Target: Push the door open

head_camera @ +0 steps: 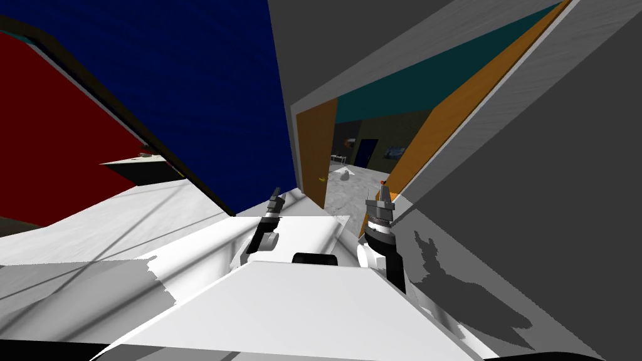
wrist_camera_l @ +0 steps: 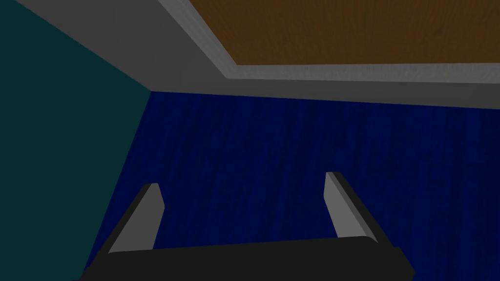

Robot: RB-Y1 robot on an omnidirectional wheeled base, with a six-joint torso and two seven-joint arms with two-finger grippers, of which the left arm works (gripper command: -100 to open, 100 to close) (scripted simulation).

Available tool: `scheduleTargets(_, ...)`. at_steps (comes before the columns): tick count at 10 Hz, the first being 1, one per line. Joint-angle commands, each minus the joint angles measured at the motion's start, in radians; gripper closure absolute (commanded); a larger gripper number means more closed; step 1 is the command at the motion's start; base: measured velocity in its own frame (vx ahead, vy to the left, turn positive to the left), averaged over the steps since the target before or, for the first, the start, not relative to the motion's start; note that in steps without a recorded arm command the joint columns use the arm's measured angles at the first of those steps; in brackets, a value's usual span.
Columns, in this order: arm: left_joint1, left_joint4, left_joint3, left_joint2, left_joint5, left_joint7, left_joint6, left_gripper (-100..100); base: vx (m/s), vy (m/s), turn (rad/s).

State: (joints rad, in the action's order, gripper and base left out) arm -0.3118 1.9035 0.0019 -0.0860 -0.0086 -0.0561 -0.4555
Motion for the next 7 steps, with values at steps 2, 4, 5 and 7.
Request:
scheduleTargets(2, 0.018, -0.053, -0.008, -0.004, -0.007, -0.005, -0.016, -100, 0.091, 0.028, -0.067)
scheduleTargets(4, 0.032, -0.094, -0.013, -0.007, -0.012, -0.009, -0.027, -100, 0.094, 0.027, -0.063)
scheduleTargets(5, 0.039, -0.114, -0.016, -0.008, -0.015, -0.011, -0.033, -100, 0.100, 0.022, -0.068)
scheduleTargets(7, 0.054, -0.156, -0.022, -0.011, -0.021, -0.015, -0.044, -100, 0.109, 0.036, -0.065)
